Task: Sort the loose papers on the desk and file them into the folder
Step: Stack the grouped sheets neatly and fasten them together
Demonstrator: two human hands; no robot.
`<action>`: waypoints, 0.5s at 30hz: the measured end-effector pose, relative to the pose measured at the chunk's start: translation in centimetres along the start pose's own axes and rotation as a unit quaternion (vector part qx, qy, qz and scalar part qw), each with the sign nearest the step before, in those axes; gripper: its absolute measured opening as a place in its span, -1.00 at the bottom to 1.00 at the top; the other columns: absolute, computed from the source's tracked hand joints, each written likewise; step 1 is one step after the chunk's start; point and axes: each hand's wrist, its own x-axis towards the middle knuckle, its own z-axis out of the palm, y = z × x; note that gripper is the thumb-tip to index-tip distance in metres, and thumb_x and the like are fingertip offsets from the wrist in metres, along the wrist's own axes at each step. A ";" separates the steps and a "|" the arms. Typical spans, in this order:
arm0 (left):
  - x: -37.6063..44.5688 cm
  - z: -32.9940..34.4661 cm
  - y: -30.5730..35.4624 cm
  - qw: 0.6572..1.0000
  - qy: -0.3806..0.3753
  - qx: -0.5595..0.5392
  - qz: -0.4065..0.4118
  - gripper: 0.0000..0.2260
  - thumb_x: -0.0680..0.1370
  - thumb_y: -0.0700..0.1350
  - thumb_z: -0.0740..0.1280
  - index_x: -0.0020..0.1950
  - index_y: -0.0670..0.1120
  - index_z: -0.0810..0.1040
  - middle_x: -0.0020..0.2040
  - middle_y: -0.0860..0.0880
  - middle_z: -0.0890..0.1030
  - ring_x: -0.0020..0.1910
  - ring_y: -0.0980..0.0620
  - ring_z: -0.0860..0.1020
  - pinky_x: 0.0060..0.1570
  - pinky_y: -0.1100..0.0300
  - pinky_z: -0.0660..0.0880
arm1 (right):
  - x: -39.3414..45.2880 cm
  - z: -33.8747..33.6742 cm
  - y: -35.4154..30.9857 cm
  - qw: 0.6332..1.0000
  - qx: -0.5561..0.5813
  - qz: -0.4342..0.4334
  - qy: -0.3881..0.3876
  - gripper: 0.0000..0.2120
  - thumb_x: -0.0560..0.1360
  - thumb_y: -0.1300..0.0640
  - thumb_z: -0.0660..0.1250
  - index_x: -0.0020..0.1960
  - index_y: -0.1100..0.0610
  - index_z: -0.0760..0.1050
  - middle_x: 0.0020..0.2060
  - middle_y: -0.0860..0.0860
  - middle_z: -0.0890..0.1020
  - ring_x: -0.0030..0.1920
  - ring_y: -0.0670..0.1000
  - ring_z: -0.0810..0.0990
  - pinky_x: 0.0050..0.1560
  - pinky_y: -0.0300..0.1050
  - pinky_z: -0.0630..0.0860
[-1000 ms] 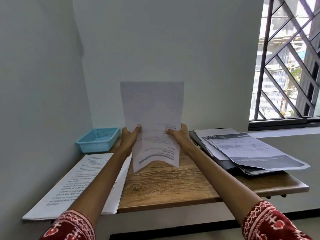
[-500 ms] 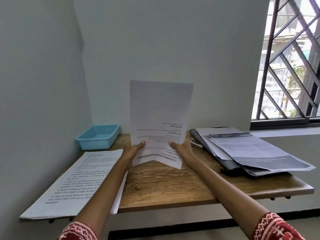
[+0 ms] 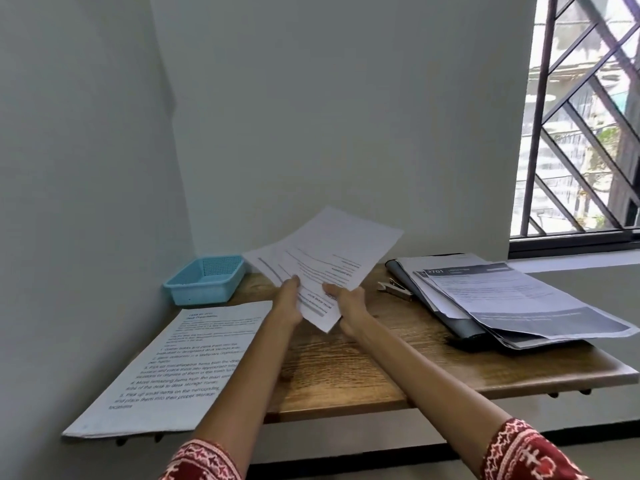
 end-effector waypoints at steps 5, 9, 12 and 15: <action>0.6 -1.1 2.3 0.997 0.018 0.065 0.046 -0.87 0.62 -0.24 0.17 0.07 -0.23 0.49 0.14 -0.21 0.58 -0.13 -0.09 0.57 -0.13 0.02 0.57 | 0.8 -2.6 -2.4 0.995 0.090 0.017 -0.050 -0.82 0.51 0.40 0.28 0.08 0.25 0.49 -0.03 0.12 0.63 -0.07 0.06 0.62 -0.18 -0.10 0.65; 1.4 -4.1 6.6 0.963 0.062 0.235 0.113 -0.55 0.56 -0.09 0.31 0.34 -0.28 0.27 0.16 -0.23 0.56 0.07 -0.16 0.58 0.07 -0.04 0.53 | 2.3 -7.4 -6.9 0.991 0.125 -0.034 -0.044 -0.71 0.51 0.41 0.24 0.21 0.27 0.45 -0.12 0.09 0.68 -0.12 0.05 0.66 -0.13 -0.09 0.64; 0.3 -4.7 8.2 0.935 0.050 0.321 0.145 -0.62 0.57 -0.03 0.29 0.25 -0.21 0.29 -0.04 -0.13 0.57 -0.13 -0.06 0.59 -0.23 0.08 0.52 | 2.1 -9.2 -9.6 0.993 0.029 -0.053 -0.101 -0.77 0.51 0.35 0.25 0.15 0.22 0.49 -0.01 0.12 0.64 -0.03 0.08 0.63 -0.14 -0.05 0.64; -0.3 -4.1 8.4 0.896 0.025 0.382 0.226 -0.73 0.60 -0.04 0.23 0.21 -0.17 0.37 -0.01 -0.10 0.58 -0.17 -0.01 0.57 -0.29 0.21 0.46 | 1.3 -8.9 -10.9 0.983 -0.109 -0.086 -0.124 -0.81 0.45 0.35 0.36 0.06 0.24 0.54 -0.05 0.14 0.66 -0.12 0.04 0.68 -0.16 -0.12 0.63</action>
